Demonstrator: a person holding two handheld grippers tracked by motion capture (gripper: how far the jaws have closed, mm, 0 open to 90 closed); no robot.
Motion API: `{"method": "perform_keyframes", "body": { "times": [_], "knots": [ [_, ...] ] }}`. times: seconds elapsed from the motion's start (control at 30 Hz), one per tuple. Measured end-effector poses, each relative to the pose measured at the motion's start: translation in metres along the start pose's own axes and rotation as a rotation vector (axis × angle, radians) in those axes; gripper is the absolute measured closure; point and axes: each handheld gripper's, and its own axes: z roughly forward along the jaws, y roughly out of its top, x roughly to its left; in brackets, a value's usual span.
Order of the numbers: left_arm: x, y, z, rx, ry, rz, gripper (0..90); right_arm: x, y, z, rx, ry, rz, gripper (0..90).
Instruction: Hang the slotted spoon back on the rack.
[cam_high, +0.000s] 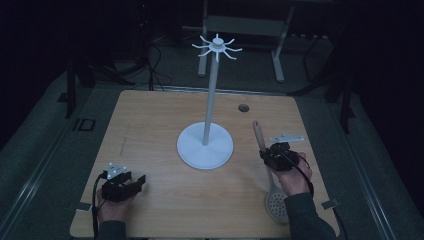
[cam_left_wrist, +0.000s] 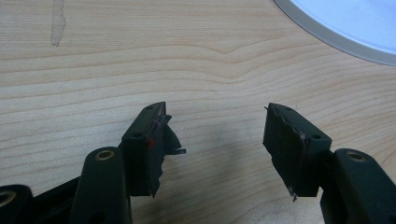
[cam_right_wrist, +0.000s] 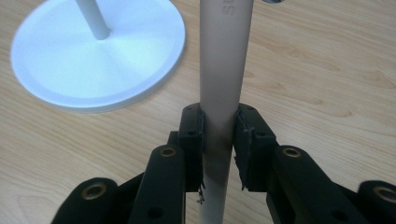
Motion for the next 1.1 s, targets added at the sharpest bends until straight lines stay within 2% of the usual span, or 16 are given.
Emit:
{"method": "perform_keyframes", "body": {
  "times": [0.43, 0.83, 1.1],
  "knots": [
    [0.000, 0.000, -0.001, -0.004, -0.002, -0.002, 40.4, 0.004, 0.001, -0.012, -0.119, 0.016, -0.039, 73.7],
    [0.000, 0.000, -0.001, -0.004, 0.000, -0.001, 40.4, 0.000, 0.003, -0.023, -0.234, 0.053, -0.017, 73.7],
    [-0.001, 0.000, -0.001, -0.006, 0.003, 0.002, 40.5, 0.004, 0.004, -0.031, -0.302, 0.063, -0.012, 73.7]
  ]
}}
